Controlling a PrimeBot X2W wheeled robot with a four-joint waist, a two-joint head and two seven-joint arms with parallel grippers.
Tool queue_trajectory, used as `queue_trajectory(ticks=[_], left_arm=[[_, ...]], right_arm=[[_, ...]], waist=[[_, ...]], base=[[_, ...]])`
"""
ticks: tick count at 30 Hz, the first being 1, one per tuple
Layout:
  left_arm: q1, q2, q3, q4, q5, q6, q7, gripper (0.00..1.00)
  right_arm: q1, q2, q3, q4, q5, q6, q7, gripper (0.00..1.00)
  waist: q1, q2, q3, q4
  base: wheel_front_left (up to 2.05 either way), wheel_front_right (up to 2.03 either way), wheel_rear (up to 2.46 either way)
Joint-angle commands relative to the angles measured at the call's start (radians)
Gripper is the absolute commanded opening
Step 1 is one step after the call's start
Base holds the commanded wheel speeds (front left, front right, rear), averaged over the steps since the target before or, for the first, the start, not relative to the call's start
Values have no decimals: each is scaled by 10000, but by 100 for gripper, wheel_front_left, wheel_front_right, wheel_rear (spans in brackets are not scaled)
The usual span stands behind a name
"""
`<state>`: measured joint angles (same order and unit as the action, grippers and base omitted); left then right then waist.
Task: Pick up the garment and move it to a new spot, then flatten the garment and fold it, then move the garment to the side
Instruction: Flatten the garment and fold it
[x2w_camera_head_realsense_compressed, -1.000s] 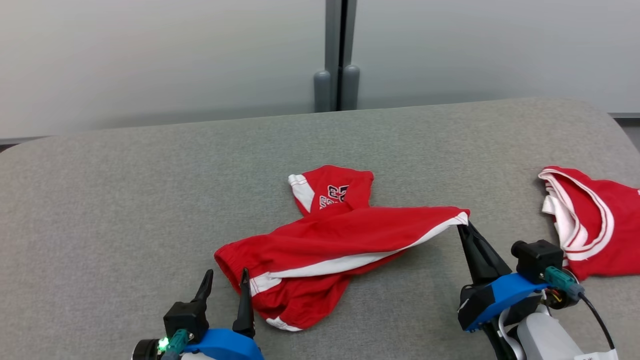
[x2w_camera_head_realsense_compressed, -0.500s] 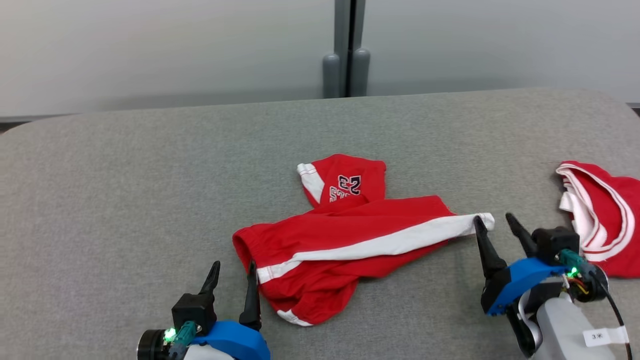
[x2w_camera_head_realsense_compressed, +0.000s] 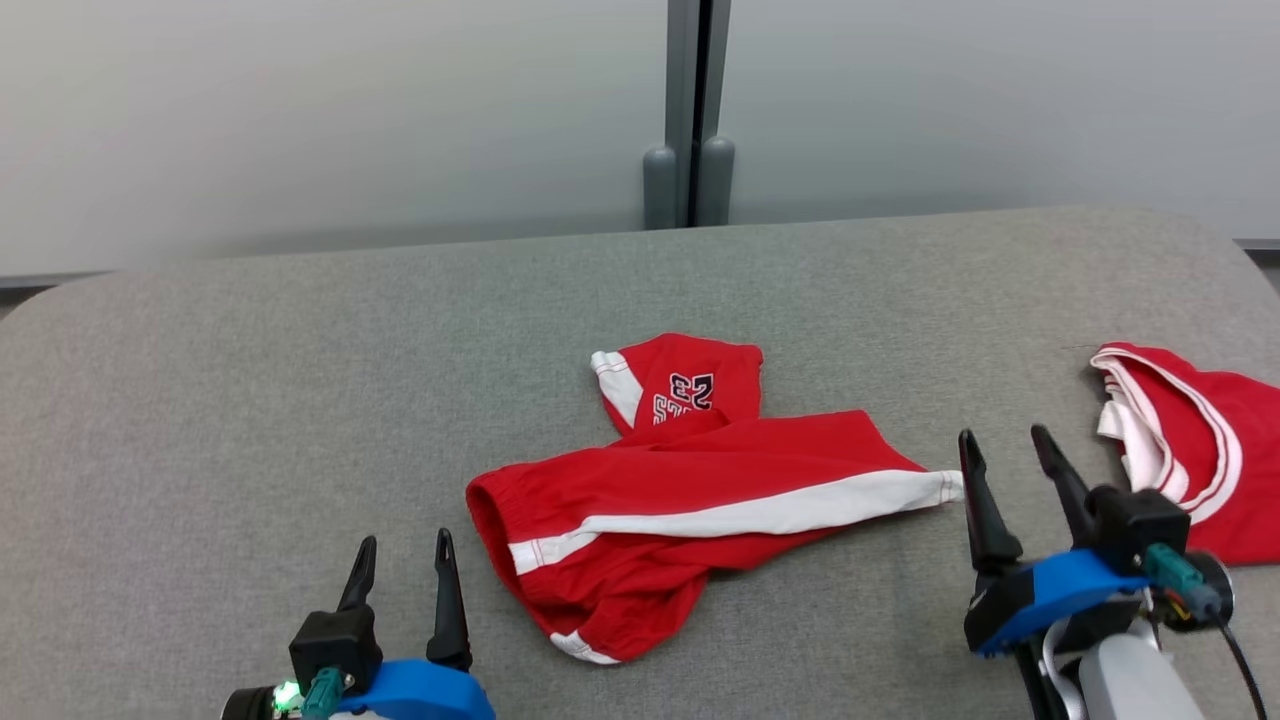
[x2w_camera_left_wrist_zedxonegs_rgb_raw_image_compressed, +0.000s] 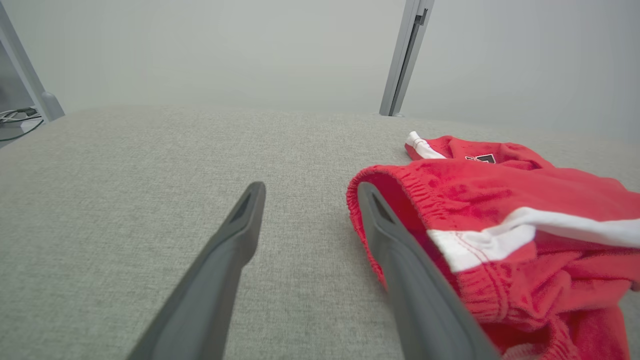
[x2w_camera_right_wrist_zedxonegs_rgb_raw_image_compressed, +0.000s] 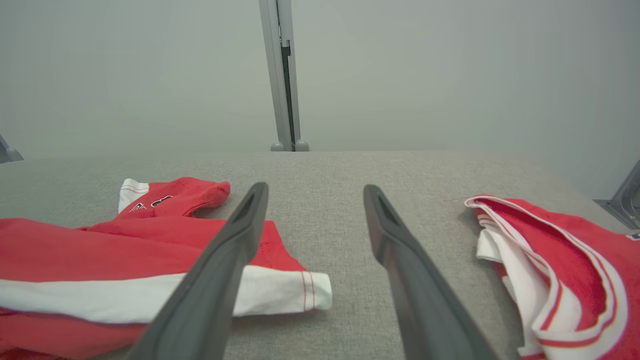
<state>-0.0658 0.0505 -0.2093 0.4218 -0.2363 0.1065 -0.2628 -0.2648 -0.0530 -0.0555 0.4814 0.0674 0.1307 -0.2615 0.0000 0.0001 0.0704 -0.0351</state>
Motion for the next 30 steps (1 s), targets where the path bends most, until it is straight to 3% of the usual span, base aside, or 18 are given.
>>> queue_trajectory(ticks=[1, 14, 17, 26, 30], left_arm=[[166, -2, 74, -66, 80, 48, -26, 100], [736, -2, 216, 48, 438, 58, -26, 100], [790, -1, 176, 33, 244, -198, -26, 100], [342, -4, -560, 356, -1411, -1543, -26, 100], [121, -2, -899, 770, -2189, -1799, -26, 100]], right_arm=[[335, 20, 93, -80, 68, 1, -49, 100], [1402, 15, 541, 10, 115, 1, -51, 100], [1508, 16, 633, 68, 225, 1, -51, 100], [1407, 17, 928, 195, 428, 1, -51, 100], [1348, 14, 1030, 225, 484, 1, -52, 100]], waist=[[0, -1, -202, -176], [0, -1, -799, -360], [0, -1, -841, -333], [0, -1, -710, -296], [0, -1, -596, -377]], base=[[0, 0, 0], [0, 0, 0], [0, 0, 0], [0, 0, 0], [0, 0, 0]])
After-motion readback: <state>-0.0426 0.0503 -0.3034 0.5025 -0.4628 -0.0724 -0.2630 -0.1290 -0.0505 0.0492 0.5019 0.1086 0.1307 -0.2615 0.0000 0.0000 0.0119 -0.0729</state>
